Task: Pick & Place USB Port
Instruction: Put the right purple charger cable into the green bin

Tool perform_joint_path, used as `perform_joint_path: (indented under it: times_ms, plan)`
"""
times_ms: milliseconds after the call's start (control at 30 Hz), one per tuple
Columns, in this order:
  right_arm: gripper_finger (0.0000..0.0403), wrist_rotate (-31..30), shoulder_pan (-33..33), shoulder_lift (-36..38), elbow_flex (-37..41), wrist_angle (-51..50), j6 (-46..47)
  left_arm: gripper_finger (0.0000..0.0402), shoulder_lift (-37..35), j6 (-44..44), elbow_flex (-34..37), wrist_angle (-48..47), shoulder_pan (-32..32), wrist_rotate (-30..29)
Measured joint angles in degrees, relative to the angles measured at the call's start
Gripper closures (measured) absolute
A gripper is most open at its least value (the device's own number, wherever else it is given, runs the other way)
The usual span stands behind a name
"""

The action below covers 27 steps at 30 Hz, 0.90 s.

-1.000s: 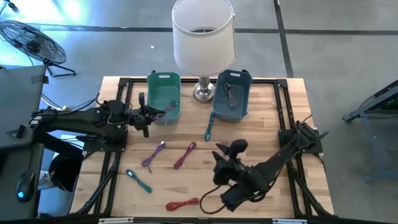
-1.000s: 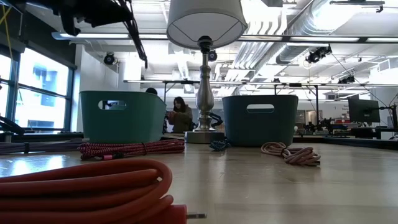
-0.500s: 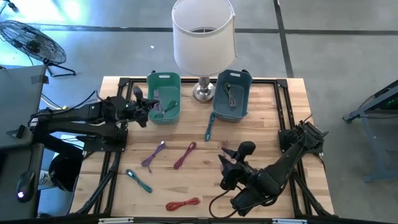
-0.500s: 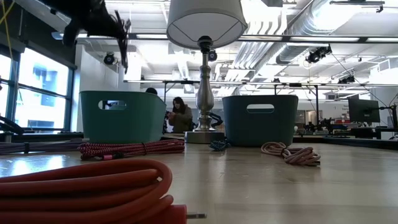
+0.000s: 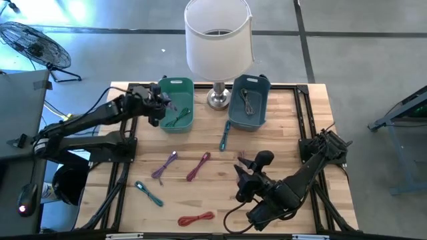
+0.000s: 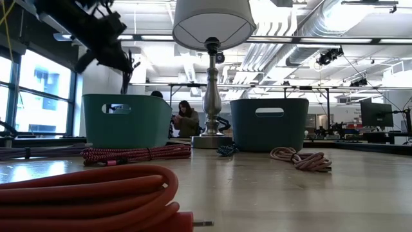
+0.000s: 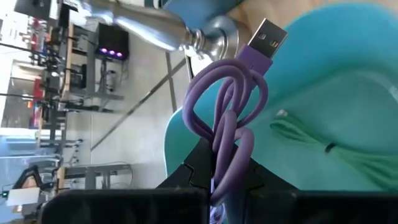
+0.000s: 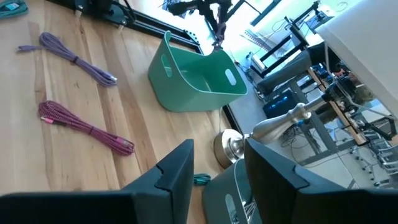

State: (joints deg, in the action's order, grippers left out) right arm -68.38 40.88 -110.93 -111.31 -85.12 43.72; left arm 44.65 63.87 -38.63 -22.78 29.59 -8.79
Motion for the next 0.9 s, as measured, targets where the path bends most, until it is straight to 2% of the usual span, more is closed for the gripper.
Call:
perform_joint_path:
  times_ms: [200,367,600,900]
  plan:
    - [0.027,1.2,0.0,0.0,0.0,-0.9,1.3,0.0394,6.1,4.6,0.0,3.6,5.5,1.3]
    - [0.027,1.3,0.0,0.0,0.0,-1.1,1.3,0.0391,9.9,4.4,0.0,5.8,8.5,1.4]
    - [0.027,1.5,0.0,0.0,0.0,-1.5,1.5,0.0338,11.9,3.4,0.0,7.1,9.8,0.4]
    - [0.027,1.8,0.0,0.0,0.0,-2.3,2.9,0.0305,11.9,-0.1,0.0,8.9,9.8,0.5]
